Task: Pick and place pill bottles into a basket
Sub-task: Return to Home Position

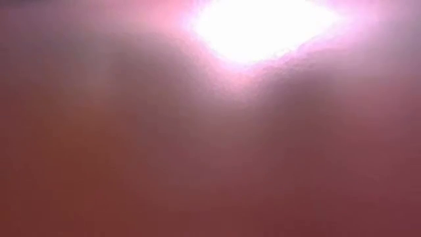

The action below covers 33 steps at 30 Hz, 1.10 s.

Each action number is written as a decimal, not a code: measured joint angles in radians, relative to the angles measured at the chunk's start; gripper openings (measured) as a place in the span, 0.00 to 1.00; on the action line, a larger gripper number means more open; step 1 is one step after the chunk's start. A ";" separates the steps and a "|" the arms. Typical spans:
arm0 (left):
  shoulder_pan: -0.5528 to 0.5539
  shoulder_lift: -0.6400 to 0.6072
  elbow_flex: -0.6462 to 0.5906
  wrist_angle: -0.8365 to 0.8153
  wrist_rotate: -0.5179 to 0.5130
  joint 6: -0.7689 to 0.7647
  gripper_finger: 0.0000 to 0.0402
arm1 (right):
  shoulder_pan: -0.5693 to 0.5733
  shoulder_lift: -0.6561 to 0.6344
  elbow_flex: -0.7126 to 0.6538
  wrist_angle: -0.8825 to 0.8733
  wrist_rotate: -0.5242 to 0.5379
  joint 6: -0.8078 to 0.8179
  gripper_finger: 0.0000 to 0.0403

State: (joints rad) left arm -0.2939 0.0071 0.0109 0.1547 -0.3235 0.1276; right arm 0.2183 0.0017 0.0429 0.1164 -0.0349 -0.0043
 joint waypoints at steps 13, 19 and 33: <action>0.000 0.000 0.000 -0.016 -0.065 -0.004 0.69 | -0.183 0.003 0.000 -0.067 -0.203 0.030 0.72; 0.000 0.000 0.000 -0.018 -0.149 -0.002 0.69 | -0.187 0.003 0.000 -0.075 -0.205 0.019 0.72; 0.231 0.000 0.003 -0.066 0.140 -0.064 0.69 | -0.313 0.003 0.001 -0.068 -0.343 0.031 0.72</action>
State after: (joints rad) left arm -0.0630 0.0068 0.0142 0.0891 -0.1838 0.0634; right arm -0.0951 0.0051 0.0437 0.0486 -0.3783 0.0268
